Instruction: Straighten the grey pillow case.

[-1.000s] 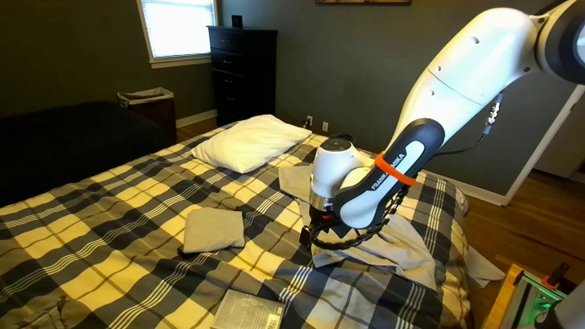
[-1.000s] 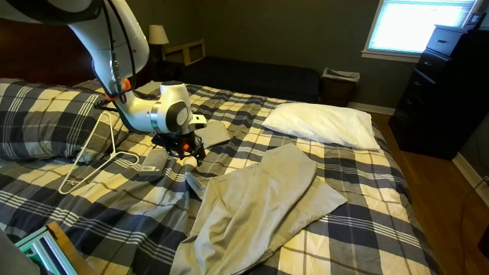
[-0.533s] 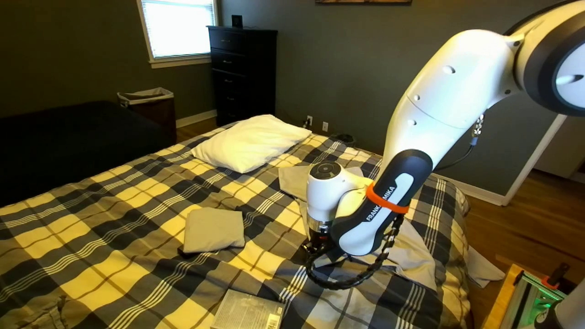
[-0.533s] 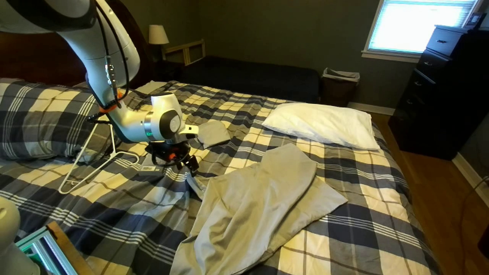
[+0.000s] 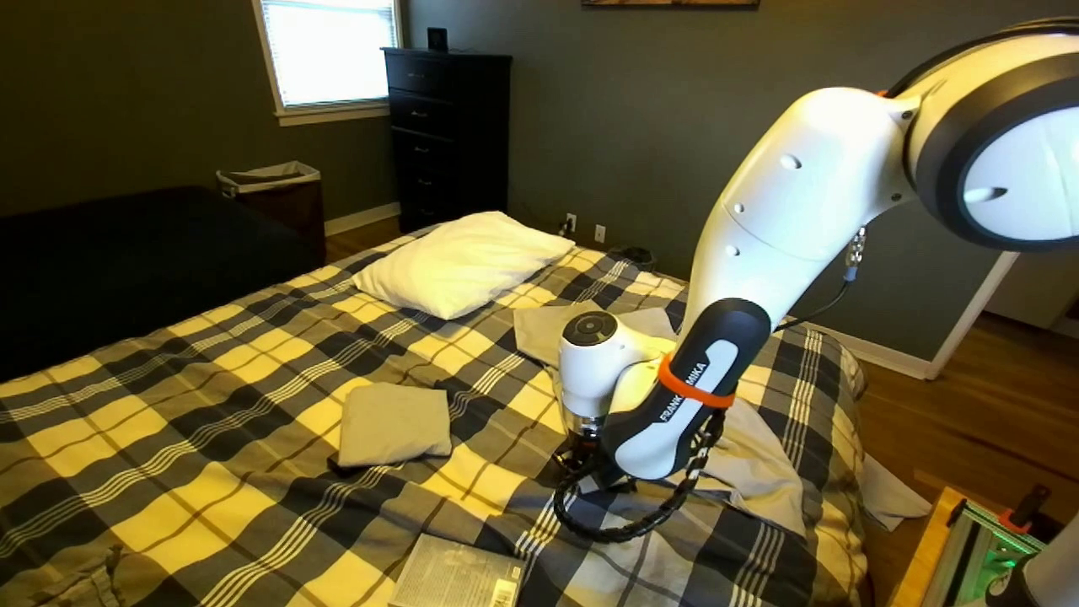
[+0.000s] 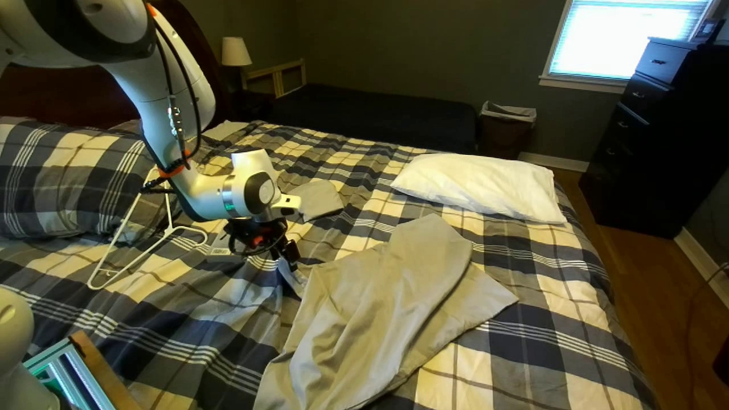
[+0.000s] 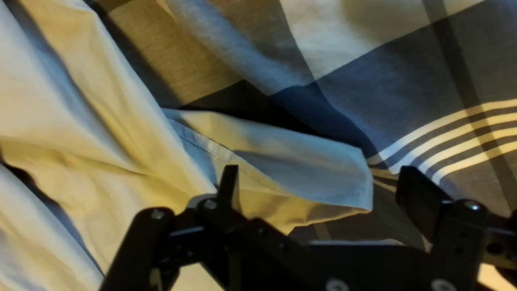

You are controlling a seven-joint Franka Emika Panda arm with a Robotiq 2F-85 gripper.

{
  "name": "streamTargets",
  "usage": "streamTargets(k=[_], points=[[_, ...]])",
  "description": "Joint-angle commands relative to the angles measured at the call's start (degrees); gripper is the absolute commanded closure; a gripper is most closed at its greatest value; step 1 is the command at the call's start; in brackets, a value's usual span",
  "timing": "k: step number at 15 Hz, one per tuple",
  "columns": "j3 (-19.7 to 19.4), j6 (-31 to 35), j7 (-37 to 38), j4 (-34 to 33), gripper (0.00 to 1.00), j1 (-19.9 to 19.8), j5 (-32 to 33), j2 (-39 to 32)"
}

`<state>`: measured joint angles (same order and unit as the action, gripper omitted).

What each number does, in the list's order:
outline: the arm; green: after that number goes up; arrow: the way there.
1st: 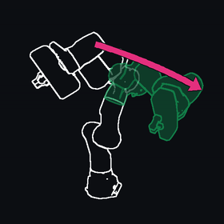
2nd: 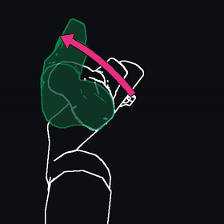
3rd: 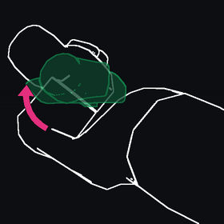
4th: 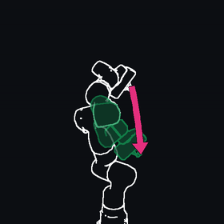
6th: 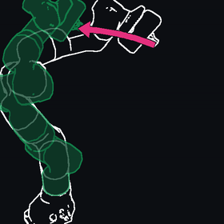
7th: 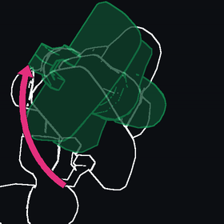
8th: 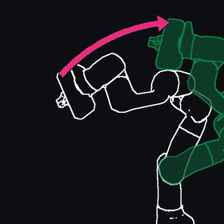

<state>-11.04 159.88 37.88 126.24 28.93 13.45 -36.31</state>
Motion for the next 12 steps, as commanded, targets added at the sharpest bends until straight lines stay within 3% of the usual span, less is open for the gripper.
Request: streamTargets(k=[1,8,10,12], points=[[-0.8,-1.0,1.4,-2.0,0.3,0.6,-1.0,-2.1],[-3.1,0.5,2.8,-3.4,0.86,3.0,0.1,-3.6],[-1.1,-0.8,0.8,-3.4,1.0,1.7,-0.9,-3.2],[1.8,-1.7,-2.5,-2.7,1.0,-0.2,-1.5,-2.2]])
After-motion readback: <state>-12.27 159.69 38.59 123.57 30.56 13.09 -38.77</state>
